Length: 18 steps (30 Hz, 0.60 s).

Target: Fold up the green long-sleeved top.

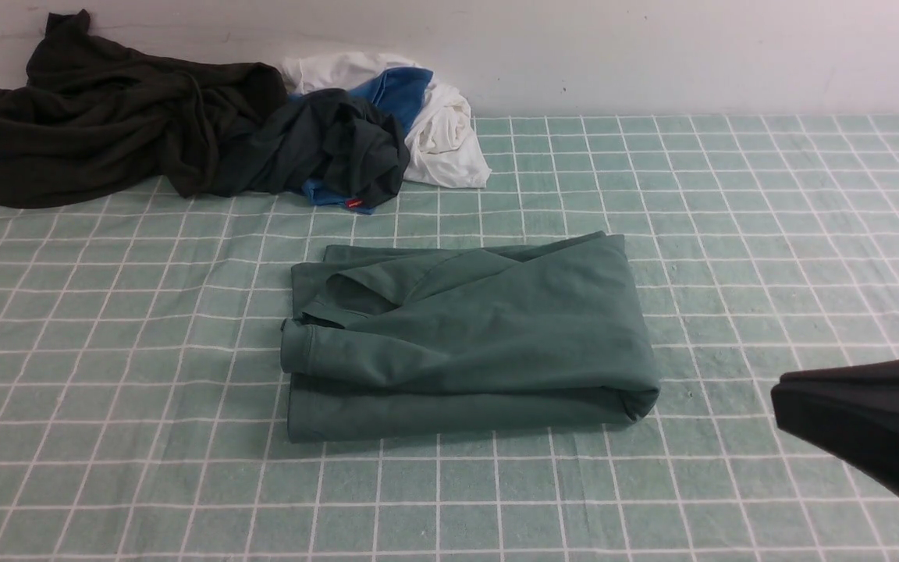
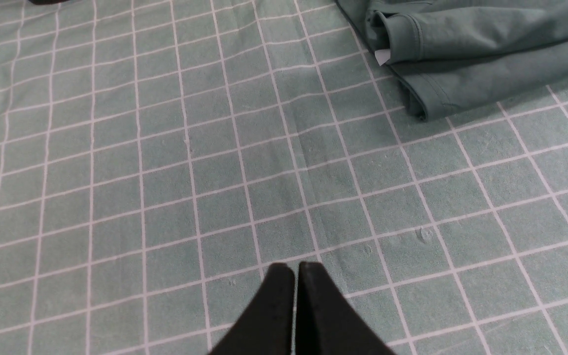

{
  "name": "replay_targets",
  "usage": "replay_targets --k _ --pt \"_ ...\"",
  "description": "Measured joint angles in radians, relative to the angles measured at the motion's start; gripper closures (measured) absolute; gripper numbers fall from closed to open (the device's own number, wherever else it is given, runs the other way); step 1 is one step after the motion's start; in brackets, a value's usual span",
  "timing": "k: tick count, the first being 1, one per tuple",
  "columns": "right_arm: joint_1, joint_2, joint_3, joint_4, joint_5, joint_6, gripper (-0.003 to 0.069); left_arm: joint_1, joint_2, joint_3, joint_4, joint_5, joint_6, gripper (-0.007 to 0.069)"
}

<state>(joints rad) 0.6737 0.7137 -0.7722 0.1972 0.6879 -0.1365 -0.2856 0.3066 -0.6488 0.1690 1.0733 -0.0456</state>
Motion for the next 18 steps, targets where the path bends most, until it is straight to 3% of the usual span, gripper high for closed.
replay_targets --k 5,6,9,13,18 --pt "-0.007 -0.080 0.113 -0.020 -0.180 0.000 0.0673 0.000 0.000 0.000 0.002 0.000 -0.001 0.0627" --pt "-0.037 -0.138 0.186 -0.022 -0.290 0.000 0.0673 0.000 0.000 0.000 0.002 0.000 -0.001 0.0627" --pt "-0.112 -0.209 0.302 -0.023 -0.411 0.003 0.0673 0.000 0.000 0.000 0.002 0.000 -0.001 0.0627" --pt "-0.328 -0.383 0.529 -0.039 -0.532 0.060 0.0673 0.000 0.000 0.000 0.003 0.000 -0.001 0.0627" --pt "-0.578 -0.583 0.743 -0.153 -0.542 0.185 0.0673 0.000 0.000 0.000 0.003 0.000 -0.001 0.0627"
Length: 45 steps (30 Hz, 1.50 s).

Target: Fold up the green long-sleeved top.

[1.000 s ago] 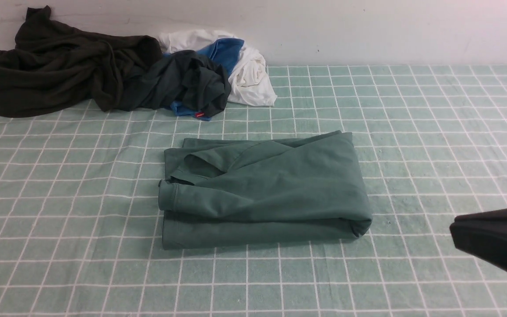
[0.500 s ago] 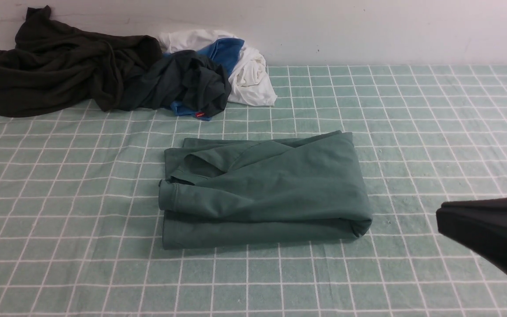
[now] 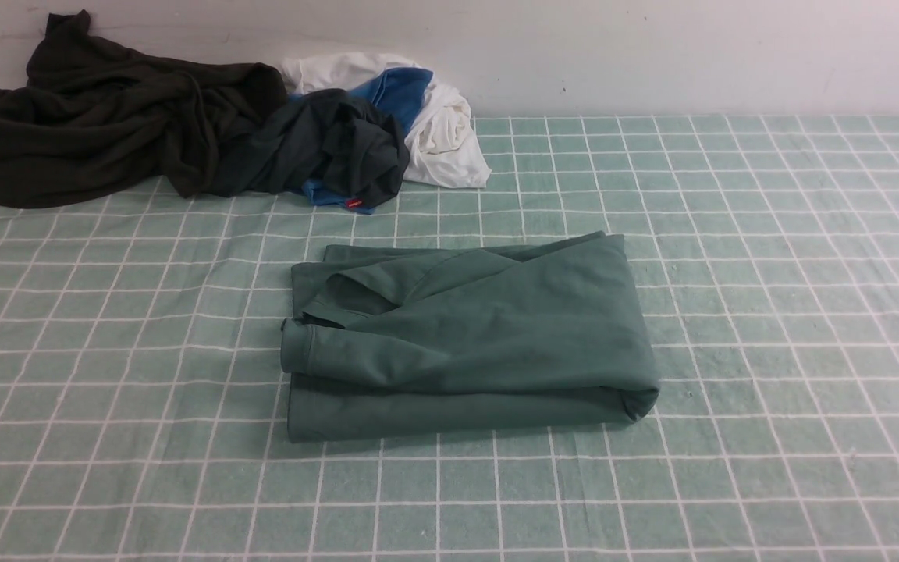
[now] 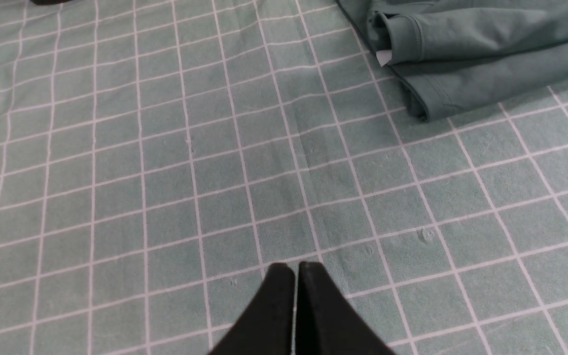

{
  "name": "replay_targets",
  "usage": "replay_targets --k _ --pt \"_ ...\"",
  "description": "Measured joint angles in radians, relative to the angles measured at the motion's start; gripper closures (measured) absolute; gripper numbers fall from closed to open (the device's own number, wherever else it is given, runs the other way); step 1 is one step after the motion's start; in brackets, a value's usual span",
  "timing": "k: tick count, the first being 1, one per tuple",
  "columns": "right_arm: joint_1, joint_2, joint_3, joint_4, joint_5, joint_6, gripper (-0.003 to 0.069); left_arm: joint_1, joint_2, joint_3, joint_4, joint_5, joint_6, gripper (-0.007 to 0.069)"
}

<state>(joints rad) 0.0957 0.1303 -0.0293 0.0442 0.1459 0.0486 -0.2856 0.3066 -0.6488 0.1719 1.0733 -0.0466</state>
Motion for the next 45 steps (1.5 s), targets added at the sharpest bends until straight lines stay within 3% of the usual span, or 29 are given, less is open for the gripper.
replay_targets --k 4,8,13,45 --pt "-0.125 -0.125 0.056 -0.044 0.048 0.070 0.0673 0.000 0.000 0.000 0.000 -0.001 0.000 0.0627" --pt "-0.165 -0.141 0.056 -0.070 0.132 0.074 0.0673 0.000 0.000 0.000 0.000 -0.001 0.000 0.0627" --pt "-0.168 -0.141 0.055 -0.087 0.199 0.075 0.0673 0.000 0.000 0.000 0.000 -0.001 0.000 0.0627" --pt "-0.168 -0.141 0.053 -0.087 0.208 0.075 0.0673 0.000 -0.003 0.027 0.000 -0.005 0.000 0.0627"
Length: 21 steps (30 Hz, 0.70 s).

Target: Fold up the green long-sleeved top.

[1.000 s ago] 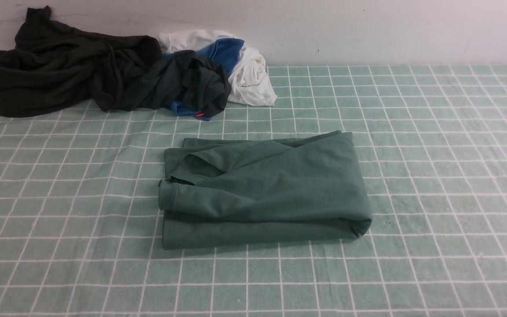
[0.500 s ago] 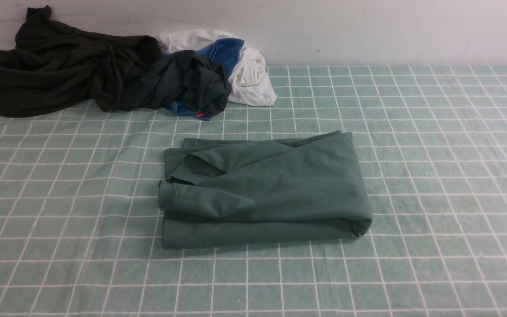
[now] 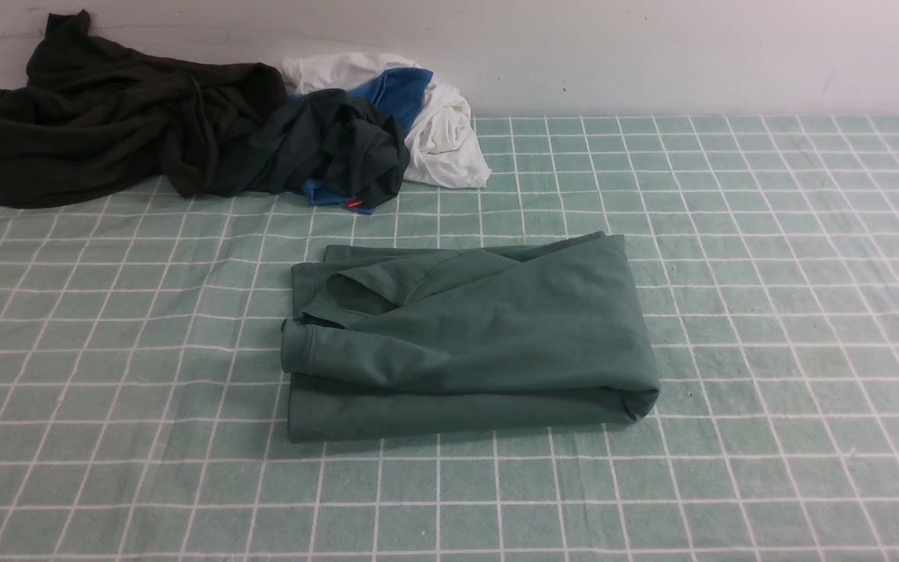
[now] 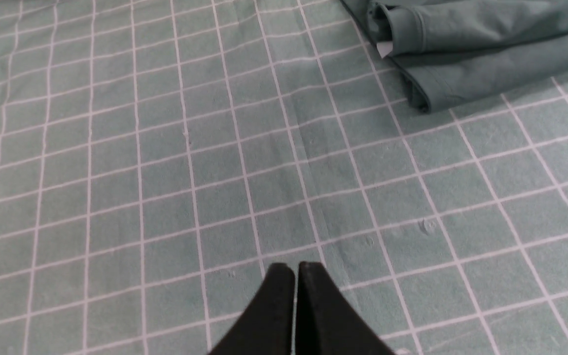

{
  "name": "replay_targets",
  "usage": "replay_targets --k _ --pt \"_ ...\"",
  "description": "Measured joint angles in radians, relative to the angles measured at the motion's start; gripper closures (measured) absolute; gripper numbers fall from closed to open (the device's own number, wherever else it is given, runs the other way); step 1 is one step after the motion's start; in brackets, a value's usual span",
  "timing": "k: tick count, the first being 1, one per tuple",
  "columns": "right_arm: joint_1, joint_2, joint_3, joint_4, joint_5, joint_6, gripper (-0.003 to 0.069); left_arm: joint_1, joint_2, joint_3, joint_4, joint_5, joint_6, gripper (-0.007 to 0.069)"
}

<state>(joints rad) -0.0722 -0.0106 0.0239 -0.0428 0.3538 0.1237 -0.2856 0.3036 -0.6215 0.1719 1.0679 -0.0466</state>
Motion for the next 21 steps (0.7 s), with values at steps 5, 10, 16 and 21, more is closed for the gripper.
replay_targets --k 5,10,16,21 --pt "0.000 0.000 0.000 0.000 0.000 0.000 0.0673 0.000 -0.022 0.093 -0.030 -0.083 -0.042 0.0627" --pt "0.000 0.000 0.000 0.000 0.000 0.000 0.0673 0.029 -0.098 0.235 -0.087 -0.336 -0.112 0.0627" --pt "0.000 0.000 0.000 0.000 0.000 0.006 0.0673 0.203 -0.236 0.513 -0.090 -0.734 -0.115 0.0627" --pt "0.000 0.000 0.000 0.000 0.001 0.012 0.0673 0.275 -0.310 0.634 -0.096 -0.757 -0.079 0.0627"
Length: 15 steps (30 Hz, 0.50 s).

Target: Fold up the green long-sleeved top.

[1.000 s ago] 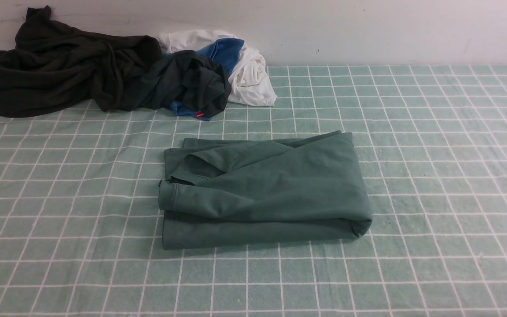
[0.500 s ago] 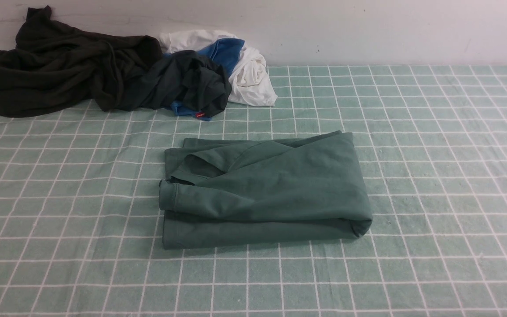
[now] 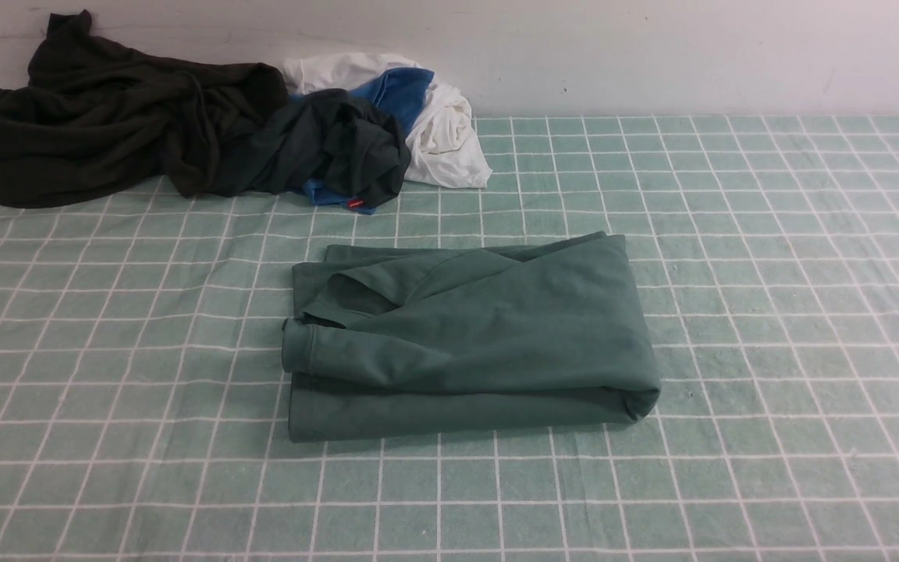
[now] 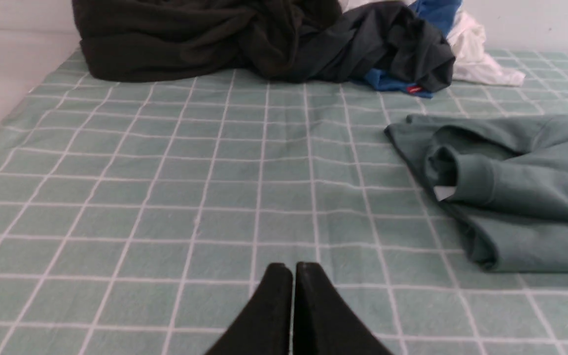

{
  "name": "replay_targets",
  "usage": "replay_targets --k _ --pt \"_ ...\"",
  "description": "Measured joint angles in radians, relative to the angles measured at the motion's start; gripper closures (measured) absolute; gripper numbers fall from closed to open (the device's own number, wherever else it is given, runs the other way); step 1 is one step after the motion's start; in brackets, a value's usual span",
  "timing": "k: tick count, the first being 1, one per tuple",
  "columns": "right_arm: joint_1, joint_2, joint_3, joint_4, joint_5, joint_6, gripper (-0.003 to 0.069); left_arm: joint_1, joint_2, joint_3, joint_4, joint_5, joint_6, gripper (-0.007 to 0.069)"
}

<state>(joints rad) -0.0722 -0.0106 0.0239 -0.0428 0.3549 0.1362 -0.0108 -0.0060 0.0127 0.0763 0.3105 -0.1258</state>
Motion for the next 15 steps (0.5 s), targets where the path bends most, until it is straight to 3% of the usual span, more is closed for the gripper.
replay_targets --k 7,15 --pt "0.000 0.000 0.000 0.000 0.000 0.001 0.0673 0.021 -0.005 0.011 -0.076 0.024 0.107 0.0627" --pt "0.000 0.000 0.000 0.000 0.000 0.002 0.0673 0.021 -0.005 0.009 -0.092 0.031 0.113 0.0627"
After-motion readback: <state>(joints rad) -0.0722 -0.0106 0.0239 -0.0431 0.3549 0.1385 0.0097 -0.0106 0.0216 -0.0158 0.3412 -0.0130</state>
